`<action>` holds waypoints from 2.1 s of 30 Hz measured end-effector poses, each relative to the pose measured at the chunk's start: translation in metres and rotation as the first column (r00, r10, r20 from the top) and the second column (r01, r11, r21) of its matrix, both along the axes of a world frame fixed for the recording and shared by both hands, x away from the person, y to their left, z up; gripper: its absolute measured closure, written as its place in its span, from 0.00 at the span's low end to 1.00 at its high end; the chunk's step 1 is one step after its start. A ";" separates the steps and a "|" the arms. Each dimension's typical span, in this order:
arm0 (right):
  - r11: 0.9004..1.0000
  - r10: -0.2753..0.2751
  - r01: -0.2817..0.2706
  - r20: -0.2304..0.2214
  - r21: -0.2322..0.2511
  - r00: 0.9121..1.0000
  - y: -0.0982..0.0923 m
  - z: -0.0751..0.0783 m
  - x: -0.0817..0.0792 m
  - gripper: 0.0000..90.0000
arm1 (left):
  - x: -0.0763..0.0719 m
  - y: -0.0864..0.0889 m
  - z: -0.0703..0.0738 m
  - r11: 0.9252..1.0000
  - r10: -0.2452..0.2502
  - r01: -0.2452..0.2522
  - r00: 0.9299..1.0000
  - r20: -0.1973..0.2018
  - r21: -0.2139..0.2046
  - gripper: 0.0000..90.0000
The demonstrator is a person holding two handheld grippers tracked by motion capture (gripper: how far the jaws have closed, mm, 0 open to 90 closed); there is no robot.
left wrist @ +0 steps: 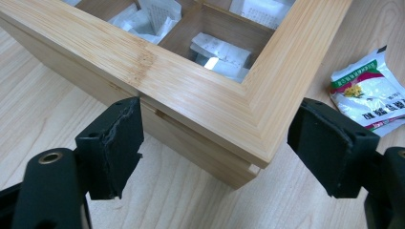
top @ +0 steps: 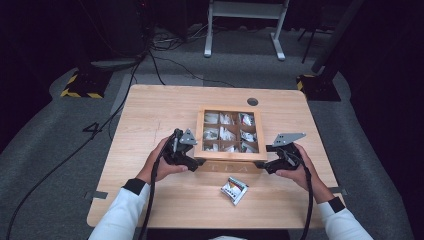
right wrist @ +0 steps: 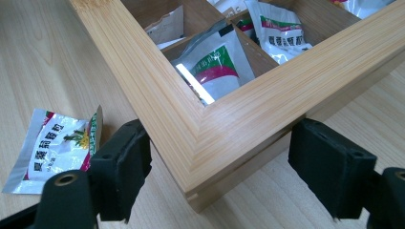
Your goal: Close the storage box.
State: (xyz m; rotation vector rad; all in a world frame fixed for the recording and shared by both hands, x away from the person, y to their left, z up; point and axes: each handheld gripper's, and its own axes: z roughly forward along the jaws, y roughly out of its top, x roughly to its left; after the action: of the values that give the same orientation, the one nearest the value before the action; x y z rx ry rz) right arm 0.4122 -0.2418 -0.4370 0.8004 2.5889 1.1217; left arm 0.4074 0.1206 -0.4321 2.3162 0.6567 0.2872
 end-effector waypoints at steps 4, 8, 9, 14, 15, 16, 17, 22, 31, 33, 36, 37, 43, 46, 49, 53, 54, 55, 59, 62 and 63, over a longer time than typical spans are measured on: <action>1.000 -0.007 0.007 0.005 0.000 1.000 -0.001 -0.001 -0.003 0.27 | -0.001 0.000 -0.002 1.000 0.004 -0.004 1.000 -0.001 -0.002 0.23; 1.000 -0.015 0.015 0.011 0.008 1.000 -0.002 -0.003 -0.006 0.30 | -0.002 0.000 -0.004 1.000 0.004 -0.004 1.000 -0.002 -0.001 0.24; 1.000 -0.015 0.015 0.014 0.008 1.000 -0.003 -0.003 -0.007 0.30 | -0.002 0.000 -0.004 1.000 0.002 -0.002 1.000 -0.001 -0.006 0.24; 1.000 -0.022 0.021 0.042 0.022 0.999 -0.007 0.000 -0.013 0.32 | -0.008 0.004 0.002 0.999 0.001 0.000 1.000 0.024 -0.045 0.27; 0.999 -0.023 0.021 0.047 0.035 0.999 -0.008 0.001 -0.014 0.32 | -0.009 0.003 0.003 0.999 -0.005 0.006 1.000 0.028 -0.053 0.29; 0.999 -0.021 0.019 0.052 0.043 0.998 -0.009 0.003 -0.015 0.34 | -0.011 0.003 0.004 0.998 -0.008 0.010 0.999 0.032 -0.057 0.28; 0.998 -0.019 0.016 0.054 0.054 0.998 -0.009 0.005 -0.016 0.36 | -0.012 0.002 0.005 0.998 -0.011 0.013 0.999 0.037 -0.054 0.28; 0.999 -0.017 0.014 0.077 0.038 0.997 -0.007 0.007 -0.021 0.36 | -0.015 -0.002 0.006 0.999 -0.010 0.013 0.998 0.056 -0.044 0.27; 0.999 -0.006 0.003 0.087 0.032 0.996 -0.007 0.009 -0.023 0.39 | -0.015 -0.001 0.007 0.998 -0.012 0.015 0.998 0.058 -0.054 0.28; 0.999 -0.002 -0.001 0.077 0.049 0.997 -0.008 0.010 -0.023 0.39 | -0.015 -0.001 0.008 0.999 -0.009 0.012 0.998 0.061 -0.048 0.29; 0.999 -0.004 0.001 0.096 0.032 0.995 -0.007 0.012 -0.023 0.36 | -0.017 -0.002 0.010 0.999 -0.008 0.011 0.997 0.080 -0.030 0.28; 0.999 -0.003 -0.001 0.100 0.037 0.995 -0.007 0.014 -0.023 0.36 | -0.018 -0.002 0.010 1.000 -0.004 0.007 0.996 0.085 -0.028 0.28; 0.999 0.001 -0.006 0.120 0.043 0.993 -0.016 0.021 -0.026 0.35 | -0.024 0.006 0.015 1.000 0.012 -0.010 0.991 0.130 -0.016 0.26; 0.999 -0.009 0.005 0.136 0.034 0.991 -0.022 0.023 -0.028 0.34 | -0.028 0.011 0.015 1.000 0.024 -0.024 0.989 0.144 -0.004 0.24; 1.000 -0.021 0.018 0.149 0.026 0.989 -0.027 0.023 -0.030 0.34 | -0.031 0.018 0.015 0.999 0.050 -0.050 0.986 0.160 -0.002 0.21; 0.999 -0.040 0.041 0.168 -0.003 0.985 -0.034 0.022 -0.031 0.34 | -0.035 0.025 0.012 0.997 0.077 -0.079 0.982 0.175 0.008 0.19; 0.999 -0.046 0.048 0.169 -0.007 0.985 -0.035 0.022 -0.032 0.34 | -0.035 0.027 0.012 0.997 0.075 -0.079 0.981 0.179 0.014 0.19; 0.999 -0.046 0.049 0.175 -0.013 0.983 -0.035 0.021 -0.032 0.34 | -0.036 0.028 0.011 0.996 0.075 -0.081 0.981 0.181 0.022 0.19; 0.997 -0.052 0.063 0.201 -0.048 0.978 -0.039 0.018 -0.034 0.34 | -0.039 0.034 0.007 0.995 0.073 -0.083 0.979 0.188 0.046 0.19; 0.995 -0.061 0.077 0.208 -0.070 0.976 -0.044 0.016 -0.034 0.33 | -0.040 0.039 0.004 0.994 0.075 -0.089 0.978 0.196 0.064 0.19; 0.994 -0.066 0.081 0.203 -0.069 0.977 -0.045 0.015 -0.034 0.33 | -0.041 0.040 0.003 0.993 0.082 -0.096 0.978 0.191 0.062 0.19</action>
State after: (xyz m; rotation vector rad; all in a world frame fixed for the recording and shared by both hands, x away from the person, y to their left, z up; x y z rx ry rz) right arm 0.3778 -0.2867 -0.4221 0.7203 2.4008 1.0183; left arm 0.3661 0.1605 -0.4290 2.2940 0.6652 0.5725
